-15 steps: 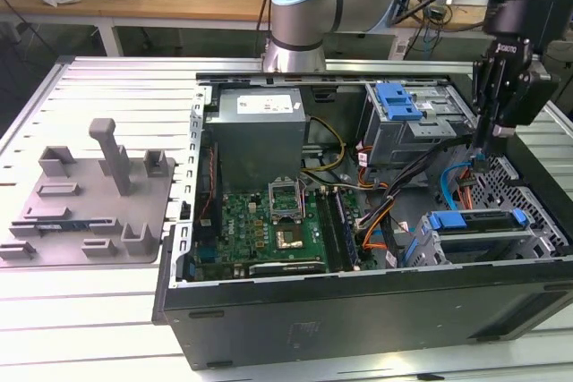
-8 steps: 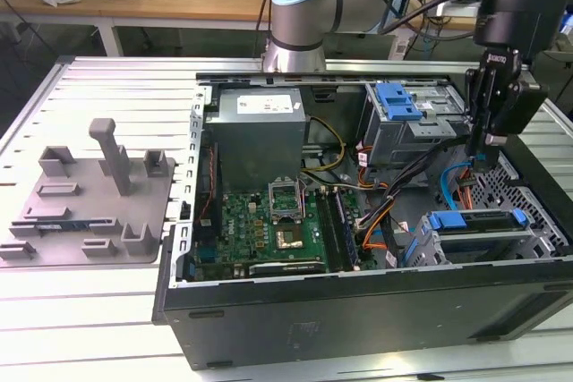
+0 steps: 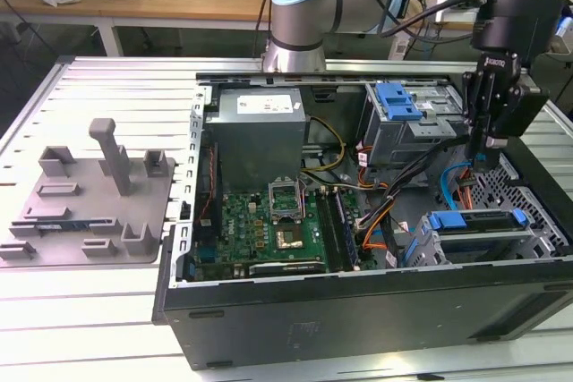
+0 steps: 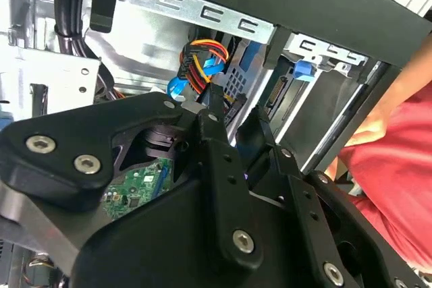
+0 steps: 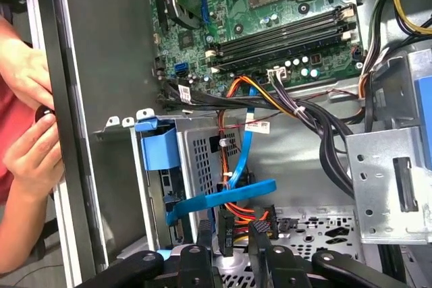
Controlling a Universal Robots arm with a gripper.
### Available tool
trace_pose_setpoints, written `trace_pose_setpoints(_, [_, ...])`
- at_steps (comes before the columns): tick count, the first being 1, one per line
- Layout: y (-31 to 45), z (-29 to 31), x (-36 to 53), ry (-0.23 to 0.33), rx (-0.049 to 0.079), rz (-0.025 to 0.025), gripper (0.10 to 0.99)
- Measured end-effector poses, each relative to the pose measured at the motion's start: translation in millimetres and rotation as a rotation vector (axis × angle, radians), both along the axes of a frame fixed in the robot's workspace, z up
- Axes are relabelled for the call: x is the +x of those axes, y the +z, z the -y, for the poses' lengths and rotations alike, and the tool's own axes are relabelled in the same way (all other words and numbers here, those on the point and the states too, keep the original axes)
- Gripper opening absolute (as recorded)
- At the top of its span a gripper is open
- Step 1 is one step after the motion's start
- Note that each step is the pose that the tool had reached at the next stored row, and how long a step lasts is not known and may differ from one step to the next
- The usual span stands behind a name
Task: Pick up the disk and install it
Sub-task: 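Insert the first disk wire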
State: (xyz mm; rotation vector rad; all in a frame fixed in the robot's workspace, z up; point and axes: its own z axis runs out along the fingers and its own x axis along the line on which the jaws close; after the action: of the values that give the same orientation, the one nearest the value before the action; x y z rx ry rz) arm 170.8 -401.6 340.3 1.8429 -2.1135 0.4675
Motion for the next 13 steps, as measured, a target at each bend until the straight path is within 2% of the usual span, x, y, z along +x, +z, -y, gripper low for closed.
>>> trace_pose_setpoints(1, [-0.3, -1.2, -0.3, 0.000, -0.005, 0.0000, 0.349])
trace_pose_setpoints(3, [-0.4, -5.9, -2.0, 0.000, -0.025, 0.0017, 0.349])
trace_pose_setpoints(4, [-1.0, -7.2, -3.0, 0.000, -0.032, 0.0057, 0.349])
trace_pose_setpoints(7, [-2.6, -7.4, -4.4, 0.000, -0.033, 0.0147, 0.349])
trace_pose_setpoints(13, [-4.3, -7.5, -5.2, 0.000, -0.034, 0.0187, 0.349])
